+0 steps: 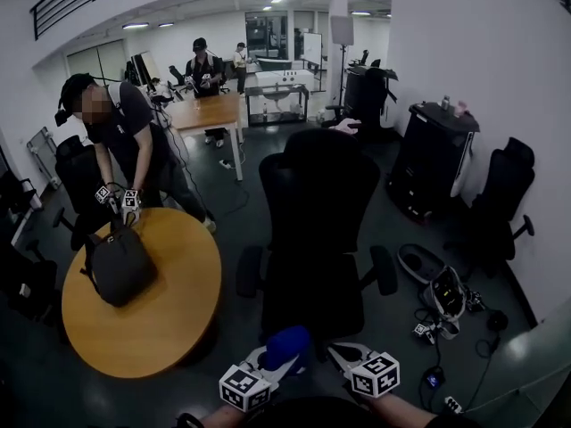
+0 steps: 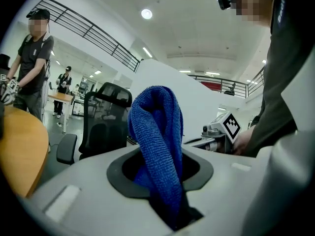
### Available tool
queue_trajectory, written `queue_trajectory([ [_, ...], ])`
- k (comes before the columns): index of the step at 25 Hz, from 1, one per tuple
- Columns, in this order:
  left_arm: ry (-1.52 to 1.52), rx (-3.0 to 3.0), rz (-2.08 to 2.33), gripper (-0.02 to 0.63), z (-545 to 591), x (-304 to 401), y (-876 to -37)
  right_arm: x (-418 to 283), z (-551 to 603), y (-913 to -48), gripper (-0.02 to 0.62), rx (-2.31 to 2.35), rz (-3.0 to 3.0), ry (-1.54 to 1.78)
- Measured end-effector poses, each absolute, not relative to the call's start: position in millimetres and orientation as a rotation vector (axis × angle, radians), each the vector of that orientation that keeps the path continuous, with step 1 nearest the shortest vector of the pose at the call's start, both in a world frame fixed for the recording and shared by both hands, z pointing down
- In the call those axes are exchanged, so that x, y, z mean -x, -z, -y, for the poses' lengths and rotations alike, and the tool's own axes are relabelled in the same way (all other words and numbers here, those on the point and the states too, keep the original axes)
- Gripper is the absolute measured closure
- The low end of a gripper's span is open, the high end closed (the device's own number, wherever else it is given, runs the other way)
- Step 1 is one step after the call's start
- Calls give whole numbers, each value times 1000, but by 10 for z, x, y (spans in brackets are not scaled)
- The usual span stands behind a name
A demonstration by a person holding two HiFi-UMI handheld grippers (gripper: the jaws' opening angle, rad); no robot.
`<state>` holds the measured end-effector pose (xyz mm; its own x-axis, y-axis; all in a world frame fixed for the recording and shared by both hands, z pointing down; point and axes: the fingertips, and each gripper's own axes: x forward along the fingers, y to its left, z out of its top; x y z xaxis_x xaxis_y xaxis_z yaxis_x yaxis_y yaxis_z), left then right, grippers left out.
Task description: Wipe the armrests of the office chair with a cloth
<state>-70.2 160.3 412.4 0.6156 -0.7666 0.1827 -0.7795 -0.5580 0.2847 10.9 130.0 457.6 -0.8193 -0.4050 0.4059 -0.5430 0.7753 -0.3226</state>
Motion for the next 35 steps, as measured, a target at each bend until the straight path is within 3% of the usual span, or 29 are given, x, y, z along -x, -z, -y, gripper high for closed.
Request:
queue_trajectory([
  [15,-72,-2535,1285,476,-1747,133,-3986,-501,-1419,-4258,591,-706,2810,-517],
  [35,-78,-2521,1300,476,-1829,120,-4000,-459,-1566,-4273,592,-642,2822,-499],
])
